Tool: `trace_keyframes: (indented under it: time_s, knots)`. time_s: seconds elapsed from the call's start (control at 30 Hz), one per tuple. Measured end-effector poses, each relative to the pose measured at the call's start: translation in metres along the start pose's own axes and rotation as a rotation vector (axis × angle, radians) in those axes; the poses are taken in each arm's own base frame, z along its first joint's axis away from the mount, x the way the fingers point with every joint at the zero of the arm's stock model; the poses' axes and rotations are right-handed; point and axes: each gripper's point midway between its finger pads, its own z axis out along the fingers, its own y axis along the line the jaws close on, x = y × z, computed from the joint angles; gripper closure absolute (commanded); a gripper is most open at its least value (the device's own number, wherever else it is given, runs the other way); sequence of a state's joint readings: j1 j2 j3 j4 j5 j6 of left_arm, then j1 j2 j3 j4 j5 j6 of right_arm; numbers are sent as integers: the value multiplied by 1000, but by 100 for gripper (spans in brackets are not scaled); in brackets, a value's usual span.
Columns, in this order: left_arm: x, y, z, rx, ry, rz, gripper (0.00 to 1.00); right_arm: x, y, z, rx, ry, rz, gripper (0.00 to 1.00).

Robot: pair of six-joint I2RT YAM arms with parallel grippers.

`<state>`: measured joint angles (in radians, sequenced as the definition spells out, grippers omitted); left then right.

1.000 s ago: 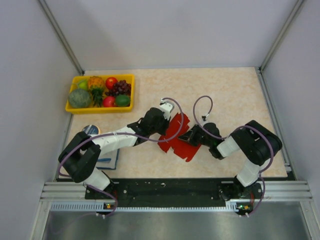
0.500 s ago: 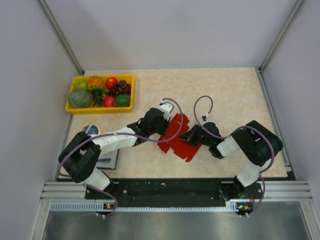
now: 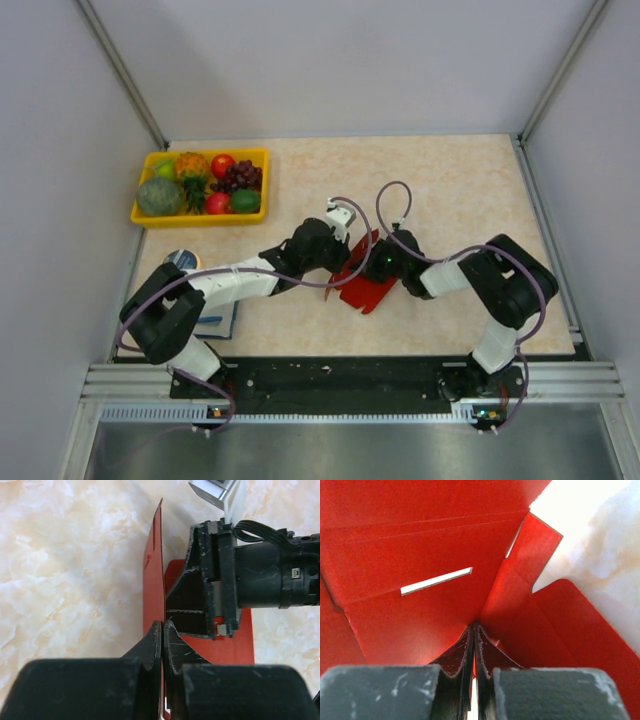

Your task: Fold the paper box

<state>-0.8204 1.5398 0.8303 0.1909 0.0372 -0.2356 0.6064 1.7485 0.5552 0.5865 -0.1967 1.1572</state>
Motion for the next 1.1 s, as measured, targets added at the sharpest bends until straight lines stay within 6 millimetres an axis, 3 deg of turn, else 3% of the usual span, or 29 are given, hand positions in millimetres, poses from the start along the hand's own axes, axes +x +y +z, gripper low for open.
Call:
trace_keyframes:
  time_s: [0.23,0.37,0.47,0.6,0.63,0.73,0.83,0.97,1.1]
  knots:
    - [0,-14,10,56,-11,-20,100,-7,1,0,58,-29,3,100]
    - [-1,-23,11,84,-14,23,100,-4,-12,-28,122,-30,-51,96]
    - [0,-23,12,84,-14,62,100,-12,-19,-58,153,-30,-74,84]
    - [-1,-21,13,79,-19,95,100,-40,-16,-97,126,-98,-58,39]
    - [-2,-21,13,80,-21,102,100,-46,-13,-105,120,-119,-55,37]
    - [-2,-20,13,79,-24,128,100,-50,5,-118,82,-125,-34,34]
    - [-2,-18,10,76,-32,165,100,-57,32,-116,86,-89,6,36]
    - [-3,-16,10,69,-36,204,100,-70,71,-102,68,-77,59,46]
    - [-4,-14,10,58,-39,241,100,-60,81,-78,105,-27,119,50]
